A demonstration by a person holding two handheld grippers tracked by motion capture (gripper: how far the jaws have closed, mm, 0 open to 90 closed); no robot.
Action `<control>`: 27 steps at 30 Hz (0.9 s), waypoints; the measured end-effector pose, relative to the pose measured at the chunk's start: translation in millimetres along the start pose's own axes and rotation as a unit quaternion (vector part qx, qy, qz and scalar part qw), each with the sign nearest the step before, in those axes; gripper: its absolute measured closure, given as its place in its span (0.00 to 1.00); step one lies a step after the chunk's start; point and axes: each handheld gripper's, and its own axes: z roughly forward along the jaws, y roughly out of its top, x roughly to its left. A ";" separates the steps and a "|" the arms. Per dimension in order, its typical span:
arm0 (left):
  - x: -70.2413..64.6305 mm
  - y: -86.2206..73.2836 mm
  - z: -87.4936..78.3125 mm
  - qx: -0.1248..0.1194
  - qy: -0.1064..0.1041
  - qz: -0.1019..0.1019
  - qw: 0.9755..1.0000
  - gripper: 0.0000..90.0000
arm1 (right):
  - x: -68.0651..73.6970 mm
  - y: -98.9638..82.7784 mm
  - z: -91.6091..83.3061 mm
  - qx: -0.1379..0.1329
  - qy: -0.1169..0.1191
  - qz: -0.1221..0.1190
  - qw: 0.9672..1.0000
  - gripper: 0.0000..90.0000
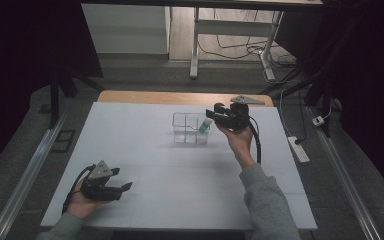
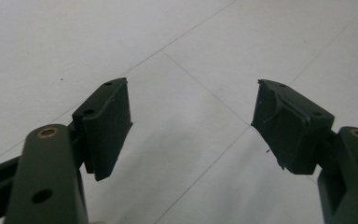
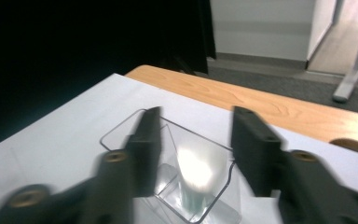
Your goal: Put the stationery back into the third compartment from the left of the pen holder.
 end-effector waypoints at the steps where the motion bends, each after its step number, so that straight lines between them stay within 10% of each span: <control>1: 0.4 -0.3 -0.1 0.000 0.000 -0.001 1.000 0.30 | 1.1 -0.9 0.1 0.002 -0.002 0.000 1.000 0.48; 12: -0.4 0.7 2.5 0.008 -0.008 -0.002 1.000 0.29 | 4.5 -21.9 -19.5 0.027 0.006 -0.023 0.999 0.45; 27: 0.0 1.9 4.0 0.006 -0.010 -0.005 1.000 0.29 | 5.0 -77.9 -92.2 0.052 0.005 -0.030 0.998 0.45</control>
